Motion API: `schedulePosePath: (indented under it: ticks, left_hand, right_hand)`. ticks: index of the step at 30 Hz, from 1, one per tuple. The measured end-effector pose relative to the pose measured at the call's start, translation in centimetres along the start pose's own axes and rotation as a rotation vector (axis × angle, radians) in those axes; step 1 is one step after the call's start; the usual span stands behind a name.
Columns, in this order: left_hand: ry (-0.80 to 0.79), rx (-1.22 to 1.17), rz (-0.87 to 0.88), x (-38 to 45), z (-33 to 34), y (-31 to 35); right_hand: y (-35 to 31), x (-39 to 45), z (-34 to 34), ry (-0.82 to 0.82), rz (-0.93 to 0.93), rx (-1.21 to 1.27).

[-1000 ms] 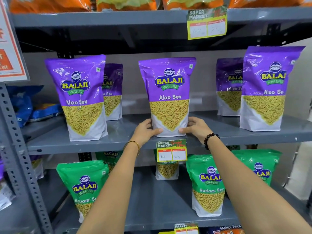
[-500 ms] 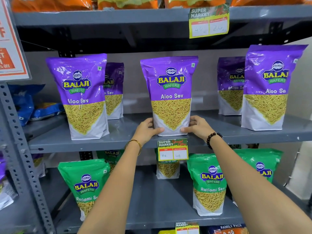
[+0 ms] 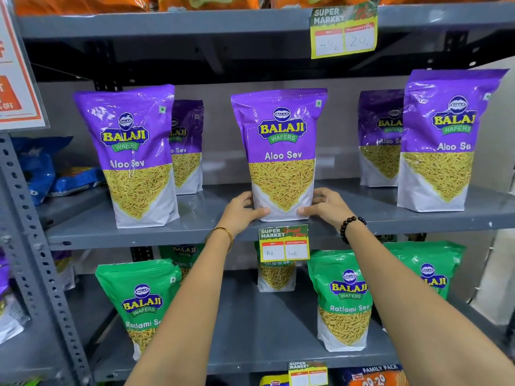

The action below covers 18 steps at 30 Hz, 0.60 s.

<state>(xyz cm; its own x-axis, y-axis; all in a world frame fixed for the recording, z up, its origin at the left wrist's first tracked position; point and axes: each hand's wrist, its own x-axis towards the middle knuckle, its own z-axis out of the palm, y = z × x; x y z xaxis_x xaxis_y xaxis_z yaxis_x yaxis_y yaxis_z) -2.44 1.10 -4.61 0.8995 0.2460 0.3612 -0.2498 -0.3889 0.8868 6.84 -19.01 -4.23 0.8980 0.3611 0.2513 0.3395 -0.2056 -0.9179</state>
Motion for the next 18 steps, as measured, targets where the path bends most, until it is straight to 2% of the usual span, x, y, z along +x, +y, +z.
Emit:
schedulePosePath:
  ticks: [18]
  left_hand:
    - [-0.01,-0.017,-0.017,-0.17,-0.04,0.06]
  right_hand:
    - [-0.05,-0.18,-0.35,-0.042,0.003,0.021]
